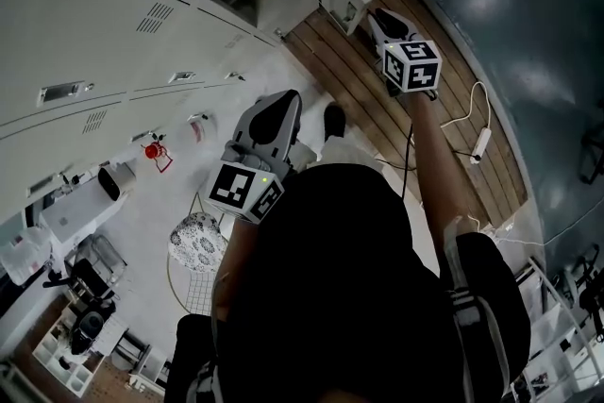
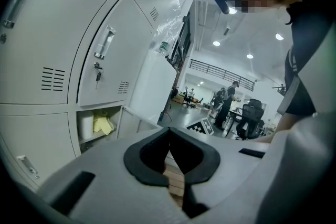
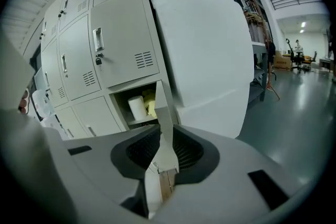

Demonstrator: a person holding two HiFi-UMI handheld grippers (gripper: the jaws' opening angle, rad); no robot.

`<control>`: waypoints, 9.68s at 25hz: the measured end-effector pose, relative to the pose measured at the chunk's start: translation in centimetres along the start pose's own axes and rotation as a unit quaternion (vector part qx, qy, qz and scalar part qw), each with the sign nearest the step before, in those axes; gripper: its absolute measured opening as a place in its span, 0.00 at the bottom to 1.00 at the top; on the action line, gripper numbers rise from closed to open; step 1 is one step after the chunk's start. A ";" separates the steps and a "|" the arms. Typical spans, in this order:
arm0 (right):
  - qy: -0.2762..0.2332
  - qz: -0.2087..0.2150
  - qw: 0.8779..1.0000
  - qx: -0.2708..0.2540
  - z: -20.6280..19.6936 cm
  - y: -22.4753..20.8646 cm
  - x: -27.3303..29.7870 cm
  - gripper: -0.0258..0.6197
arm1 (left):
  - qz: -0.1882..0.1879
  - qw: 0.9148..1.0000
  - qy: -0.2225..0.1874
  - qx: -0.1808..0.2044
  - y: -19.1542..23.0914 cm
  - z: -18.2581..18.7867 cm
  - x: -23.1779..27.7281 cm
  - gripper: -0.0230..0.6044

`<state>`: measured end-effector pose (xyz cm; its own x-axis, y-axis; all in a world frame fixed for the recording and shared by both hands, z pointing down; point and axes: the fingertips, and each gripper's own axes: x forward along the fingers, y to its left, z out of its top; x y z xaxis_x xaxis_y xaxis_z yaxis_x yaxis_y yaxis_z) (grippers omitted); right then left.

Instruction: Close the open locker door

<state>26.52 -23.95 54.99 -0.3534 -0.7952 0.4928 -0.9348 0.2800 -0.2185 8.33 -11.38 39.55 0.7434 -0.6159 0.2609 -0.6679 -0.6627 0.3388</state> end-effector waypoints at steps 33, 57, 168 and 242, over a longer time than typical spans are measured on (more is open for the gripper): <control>0.038 0.051 0.997 -0.042 -1.0 3.7 2.6 0.17 | 0.015 1.000 -0.002 -0.007 1.8 -0.4 -2.6 0.06; 0.033 0.102 0.993 -0.056 -1.8 14.1 6.8 0.14 | 0.048 0.999 -0.011 -0.025 6.5 -0.3 -6.4 0.06; 0.032 0.153 0.976 -0.154 3.6 25.8 22.2 0.04 | 0.112 0.992 -0.022 -0.052 17.5 0.5 -11.8 0.06; -0.092 0.110 0.984 -0.104 1.8 32.1 -13.9 0.04 | 0.036 0.996 -0.077 -0.011 2.8 -2.2 -20.3 0.06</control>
<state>1.51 -4.87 39.58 -0.5540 -0.7811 0.2882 -0.8299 0.5454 -0.1172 -8.55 0.21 37.14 0.6786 -0.7202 0.1439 -0.7166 -0.6063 0.3448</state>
